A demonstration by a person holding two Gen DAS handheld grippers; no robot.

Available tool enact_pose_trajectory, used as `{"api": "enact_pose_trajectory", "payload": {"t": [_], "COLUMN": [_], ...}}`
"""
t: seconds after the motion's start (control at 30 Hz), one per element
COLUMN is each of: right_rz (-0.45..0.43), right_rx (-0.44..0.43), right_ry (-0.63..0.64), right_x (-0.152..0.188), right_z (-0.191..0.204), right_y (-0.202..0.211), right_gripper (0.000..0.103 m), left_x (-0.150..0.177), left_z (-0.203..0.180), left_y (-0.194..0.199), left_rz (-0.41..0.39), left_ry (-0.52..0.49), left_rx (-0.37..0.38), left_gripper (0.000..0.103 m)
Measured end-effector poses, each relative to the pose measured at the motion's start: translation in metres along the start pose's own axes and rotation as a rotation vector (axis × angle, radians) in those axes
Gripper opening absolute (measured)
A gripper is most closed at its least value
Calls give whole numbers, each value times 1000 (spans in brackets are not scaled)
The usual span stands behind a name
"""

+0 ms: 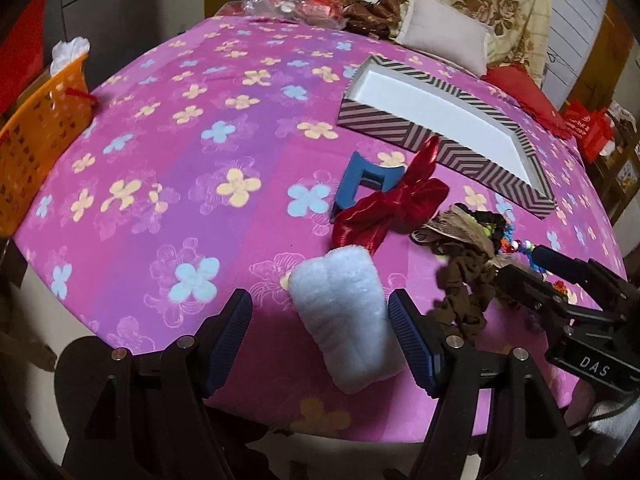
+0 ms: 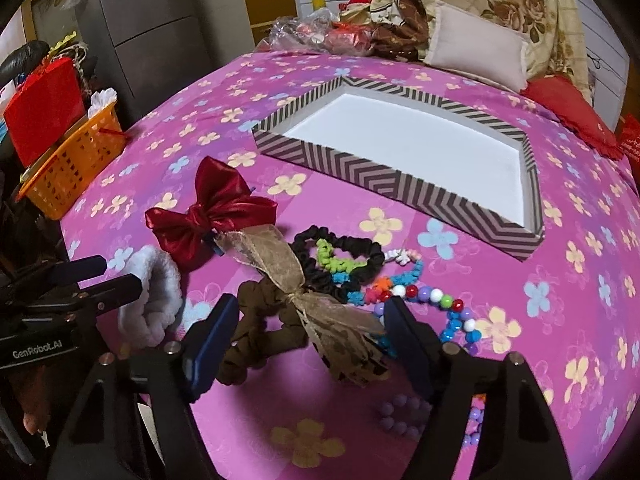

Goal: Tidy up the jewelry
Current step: 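Grasp the white fuzzy scrunchie with the left tool while the right tool grasps the brown ribbon bow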

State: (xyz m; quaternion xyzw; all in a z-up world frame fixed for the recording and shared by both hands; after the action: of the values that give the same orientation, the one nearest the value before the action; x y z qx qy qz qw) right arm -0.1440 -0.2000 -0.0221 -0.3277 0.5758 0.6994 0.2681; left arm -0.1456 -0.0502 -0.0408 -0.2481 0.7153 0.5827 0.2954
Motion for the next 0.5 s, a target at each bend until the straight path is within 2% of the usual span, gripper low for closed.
{"api": "enact_pose_trajectory", "payload": {"t": [0.27, 0.4, 0.5], "right_rz": [43, 81, 75], "right_rx": [-21, -40, -60], "right_ry": [40, 27, 12], "right_x": [8, 20, 23], "right_z": [13, 13, 12], "right_y": [-18, -29, -31], "right_gripper": [70, 56, 49], "left_x": [9, 12, 12], "left_z": [-1, -1, -2], "left_y": [-16, -22, -23], "left_rz": [34, 47, 48], "left_ry": [-1, -4, -5], "left_rx": [-5, -5, -4], "left_gripper": [70, 70, 68]}}
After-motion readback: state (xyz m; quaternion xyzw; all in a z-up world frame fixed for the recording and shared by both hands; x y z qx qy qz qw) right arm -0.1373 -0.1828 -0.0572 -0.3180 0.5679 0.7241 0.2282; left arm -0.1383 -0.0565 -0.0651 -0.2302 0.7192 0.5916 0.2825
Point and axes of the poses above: each gripper's, at about its wrist camera, not at the fingertips, and y roughly against the way its jaws point, z to its left, x to its underside, the point moved 10 cm from there along -y, roughly the way its jaws point, and after that the axes turned 15 degrees about -z, right-handed, at the moved point
